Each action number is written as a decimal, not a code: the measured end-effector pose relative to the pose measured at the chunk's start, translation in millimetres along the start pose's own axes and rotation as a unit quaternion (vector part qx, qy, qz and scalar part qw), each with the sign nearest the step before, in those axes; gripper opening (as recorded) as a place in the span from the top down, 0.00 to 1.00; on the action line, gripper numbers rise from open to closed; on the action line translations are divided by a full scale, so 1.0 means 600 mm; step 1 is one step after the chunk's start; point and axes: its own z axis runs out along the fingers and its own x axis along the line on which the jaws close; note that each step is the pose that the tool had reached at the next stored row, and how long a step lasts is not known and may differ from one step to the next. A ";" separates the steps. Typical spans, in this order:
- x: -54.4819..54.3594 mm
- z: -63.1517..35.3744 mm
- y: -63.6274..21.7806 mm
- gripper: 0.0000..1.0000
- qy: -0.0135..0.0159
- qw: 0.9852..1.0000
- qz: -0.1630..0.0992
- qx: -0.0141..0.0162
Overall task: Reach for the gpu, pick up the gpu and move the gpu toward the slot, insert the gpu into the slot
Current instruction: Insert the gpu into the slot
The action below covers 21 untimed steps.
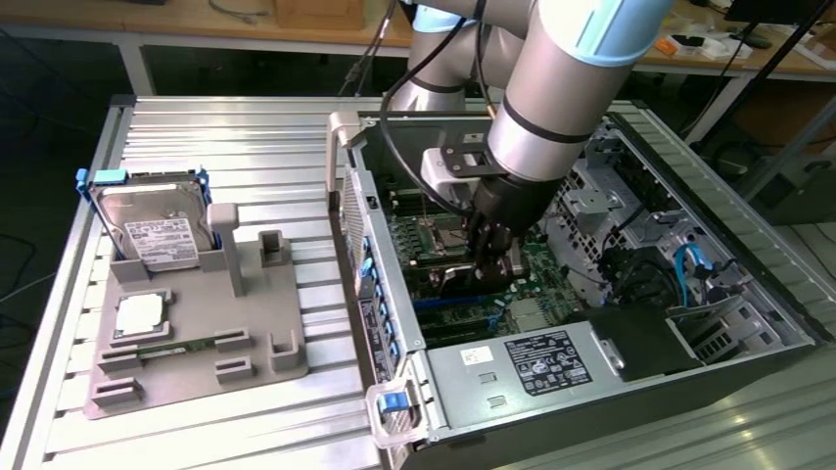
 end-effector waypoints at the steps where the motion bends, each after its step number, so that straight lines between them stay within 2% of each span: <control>1: 0.000 0.000 0.000 0.73 0.000 1.000 0.000 0.000; 6: -0.001 -0.001 0.000 0.73 0.001 1.000 0.000 0.000; 10: -0.003 -0.001 0.000 0.73 0.002 1.000 0.000 0.002; 14: -0.003 0.000 0.000 0.73 0.002 1.000 0.000 0.003; 21: -0.003 0.009 0.000 0.73 0.002 1.000 0.000 0.003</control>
